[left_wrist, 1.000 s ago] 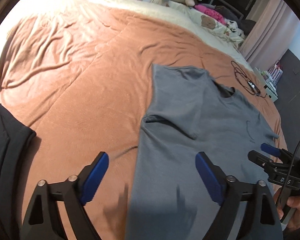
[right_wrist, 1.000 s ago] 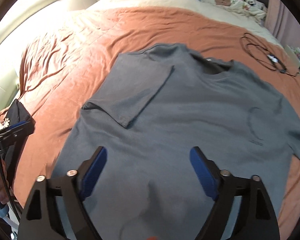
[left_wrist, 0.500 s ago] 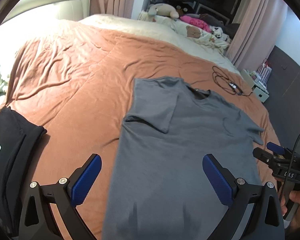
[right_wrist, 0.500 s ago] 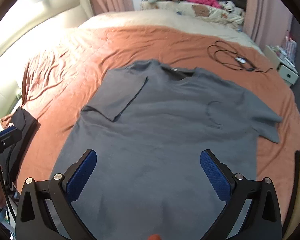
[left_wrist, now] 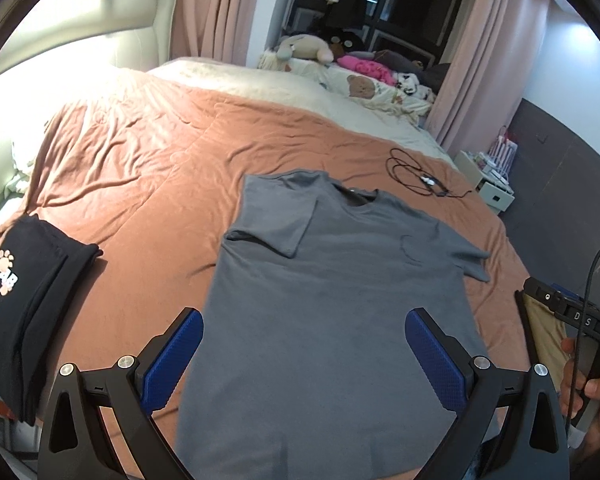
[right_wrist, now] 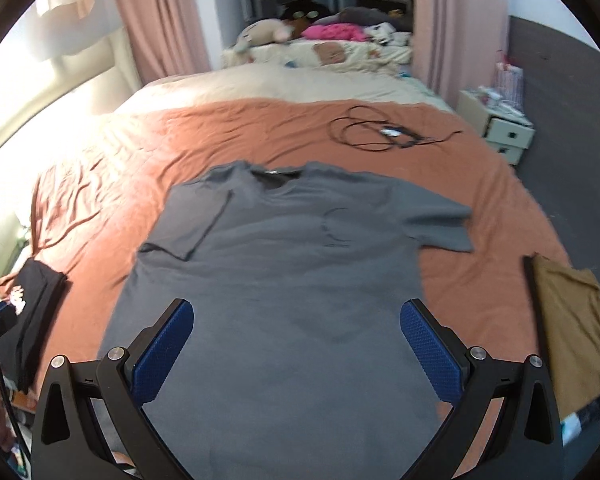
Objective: Fold small clothes
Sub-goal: 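Withdraw both tools and move toward the shirt's other sleeve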
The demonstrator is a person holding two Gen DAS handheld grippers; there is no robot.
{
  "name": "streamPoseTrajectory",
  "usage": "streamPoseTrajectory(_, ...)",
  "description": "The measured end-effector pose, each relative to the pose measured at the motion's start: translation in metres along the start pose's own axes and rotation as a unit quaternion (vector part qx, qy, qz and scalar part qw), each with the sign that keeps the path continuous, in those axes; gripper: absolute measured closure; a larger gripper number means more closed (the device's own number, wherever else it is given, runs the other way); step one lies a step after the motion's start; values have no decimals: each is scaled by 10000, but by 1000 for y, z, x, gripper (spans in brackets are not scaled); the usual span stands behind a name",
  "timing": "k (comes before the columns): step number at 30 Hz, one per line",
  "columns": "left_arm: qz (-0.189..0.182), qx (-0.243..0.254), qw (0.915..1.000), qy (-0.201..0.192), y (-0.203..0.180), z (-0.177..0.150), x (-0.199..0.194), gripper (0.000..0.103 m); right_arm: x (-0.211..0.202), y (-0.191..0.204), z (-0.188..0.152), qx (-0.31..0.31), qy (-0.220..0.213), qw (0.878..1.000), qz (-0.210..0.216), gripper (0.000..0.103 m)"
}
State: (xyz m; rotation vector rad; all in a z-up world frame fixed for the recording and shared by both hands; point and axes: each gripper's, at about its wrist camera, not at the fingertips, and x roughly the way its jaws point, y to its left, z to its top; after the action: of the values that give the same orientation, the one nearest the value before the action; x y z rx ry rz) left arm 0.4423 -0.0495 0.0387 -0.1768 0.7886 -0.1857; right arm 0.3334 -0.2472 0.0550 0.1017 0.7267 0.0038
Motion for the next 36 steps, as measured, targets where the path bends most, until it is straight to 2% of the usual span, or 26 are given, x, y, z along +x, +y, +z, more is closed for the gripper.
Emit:
streamPoseTrajectory(5, -133, 154, 9997, -125, -23, -11, -21, 1, -29, -10, -13, 77, -127, 9998, -158, 0)
streamPoseTrajectory(9, -164, 378, 9989, -210, -43, -18, -39, 1, -49, -15, -20, -31, -179, 9998, -103, 0)
streamPoseTrajectory(17, -332, 717, 9961, -396, -78, -31, -74, 1, -87, -32, -36, -34, -509, 9984, -261, 0)
streamPoseTrajectory(23, -460, 813, 9945, -471, -96, -34, -89, 1, -99, -44, -48, -46, -522, 9983, -257, 0)
streamPoseTrajectory(29, -514, 911, 9935, -453, -110, -30, -85, 1, -102, -61, -50, -92, -595, 9976, -346, 0)
streamPoseTrajectory(36, -652, 906, 9932, -343, -122, -22, -59, 1, -82, -87, -45, 96, -494, 9983, -300, 0)
